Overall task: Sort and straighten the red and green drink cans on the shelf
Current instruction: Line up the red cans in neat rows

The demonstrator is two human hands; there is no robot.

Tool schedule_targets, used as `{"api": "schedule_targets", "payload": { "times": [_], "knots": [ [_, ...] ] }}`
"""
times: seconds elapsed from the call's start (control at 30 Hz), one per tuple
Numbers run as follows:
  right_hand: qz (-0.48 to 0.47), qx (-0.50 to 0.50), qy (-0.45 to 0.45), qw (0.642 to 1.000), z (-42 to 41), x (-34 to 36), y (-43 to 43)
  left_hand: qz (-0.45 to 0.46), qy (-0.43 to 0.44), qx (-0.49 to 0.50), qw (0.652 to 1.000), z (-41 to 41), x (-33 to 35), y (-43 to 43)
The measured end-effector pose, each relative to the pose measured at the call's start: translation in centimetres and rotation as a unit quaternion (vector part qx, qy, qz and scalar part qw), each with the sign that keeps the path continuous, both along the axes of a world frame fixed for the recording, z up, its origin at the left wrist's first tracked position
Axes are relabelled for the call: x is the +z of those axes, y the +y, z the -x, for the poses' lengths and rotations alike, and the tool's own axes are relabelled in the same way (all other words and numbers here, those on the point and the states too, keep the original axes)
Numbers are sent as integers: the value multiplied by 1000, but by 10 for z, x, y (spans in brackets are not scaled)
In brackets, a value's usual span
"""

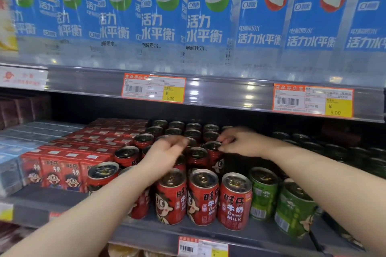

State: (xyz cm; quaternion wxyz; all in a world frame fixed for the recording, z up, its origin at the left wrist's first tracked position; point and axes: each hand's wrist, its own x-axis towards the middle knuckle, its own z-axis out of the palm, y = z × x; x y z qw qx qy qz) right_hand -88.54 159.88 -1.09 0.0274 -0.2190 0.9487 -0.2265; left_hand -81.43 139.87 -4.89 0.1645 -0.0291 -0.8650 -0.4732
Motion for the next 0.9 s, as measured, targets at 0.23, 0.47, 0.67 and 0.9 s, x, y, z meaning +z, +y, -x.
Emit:
{"api": "schedule_targets", "payload": {
  "times": [0.23, 0.47, 0.67, 0.9],
  "knots": [
    [-7, 53, 19, 998, -25, 1, -37, 150, -39, 92, 984, -7, 19, -79],
    [-114, 108, 37, 987, -12, -10, -91, 296, -154, 43, 942, -23, -5, -94],
    [-159, 131, -31, 978, 5, -17, -104, 296, -133, 25, 946, -9, -7, -96],
    [-172, 141, 1, 975, 3, -17, -104, 336, -144, -4, 931, 18, -11, -95]
  ]
}}
